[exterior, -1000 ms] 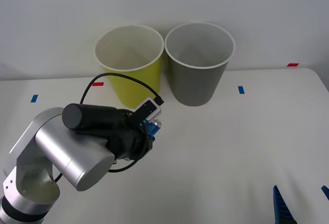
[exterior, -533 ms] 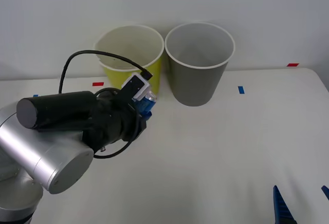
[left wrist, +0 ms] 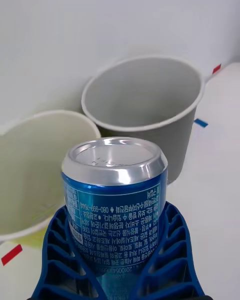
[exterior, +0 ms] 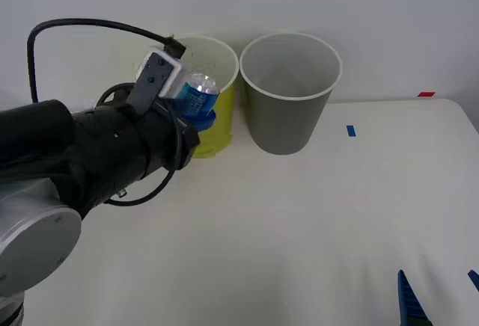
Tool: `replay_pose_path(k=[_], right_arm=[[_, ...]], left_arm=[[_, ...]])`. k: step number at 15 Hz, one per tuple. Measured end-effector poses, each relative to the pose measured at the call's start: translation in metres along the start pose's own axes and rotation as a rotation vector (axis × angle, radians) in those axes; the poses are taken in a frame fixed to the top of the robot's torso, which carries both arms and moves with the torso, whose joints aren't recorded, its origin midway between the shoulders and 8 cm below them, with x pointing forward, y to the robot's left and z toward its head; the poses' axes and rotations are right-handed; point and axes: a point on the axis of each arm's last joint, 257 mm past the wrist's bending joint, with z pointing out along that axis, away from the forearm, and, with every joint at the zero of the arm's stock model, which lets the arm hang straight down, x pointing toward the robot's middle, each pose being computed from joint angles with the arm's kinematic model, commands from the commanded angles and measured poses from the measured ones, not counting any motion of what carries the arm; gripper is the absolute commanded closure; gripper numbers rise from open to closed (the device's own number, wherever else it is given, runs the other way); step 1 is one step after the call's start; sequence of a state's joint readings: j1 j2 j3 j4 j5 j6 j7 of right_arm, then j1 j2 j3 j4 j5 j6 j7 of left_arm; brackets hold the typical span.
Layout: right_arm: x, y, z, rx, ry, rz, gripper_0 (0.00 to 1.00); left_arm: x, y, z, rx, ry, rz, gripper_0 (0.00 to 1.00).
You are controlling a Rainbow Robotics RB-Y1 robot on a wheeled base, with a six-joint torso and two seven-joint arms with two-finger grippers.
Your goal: Put cans in the gray bin and PET bottles in the light green bin.
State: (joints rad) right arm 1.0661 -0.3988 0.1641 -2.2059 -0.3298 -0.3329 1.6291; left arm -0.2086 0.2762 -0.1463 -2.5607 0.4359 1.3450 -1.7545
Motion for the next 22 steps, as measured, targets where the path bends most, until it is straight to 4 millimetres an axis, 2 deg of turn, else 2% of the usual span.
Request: replay_pose_path(k=[2,8,11,14,19,22], right_arm=[[0.000,0.000,0.000,0.000,0.000,0.000,0.00],[0.000,0.000,0.000,0.000,0.000,0.000,0.00],[0.000,0.000,0.000,0.000,0.000,0.000,0.00],[0.000,0.000,0.000,0.000,0.000,0.000,0.00],[0.000,0.000,0.000,0.000,0.000,0.000,0.00],[0.000,0.000,0.000,0.000,0.000,0.000,0.00]], left_arm=[[-0.016,0.000,-0.012,0.010,-0.050,-0.010,1.00],[-0.038,0.044,-0.030,-0.087,-0.112,-0.016,1.00],[-0.054,0.058,-0.036,-0.117,-0.145,-0.010,1.00],[-0.063,0.057,-0.037,-0.111,-0.173,-0.033,1.00],[-0.084,0.044,-0.036,-0.068,-0.254,-0.118,1.00],[-0.095,0.044,-0.039,-0.068,-0.286,-0.117,1.00]])
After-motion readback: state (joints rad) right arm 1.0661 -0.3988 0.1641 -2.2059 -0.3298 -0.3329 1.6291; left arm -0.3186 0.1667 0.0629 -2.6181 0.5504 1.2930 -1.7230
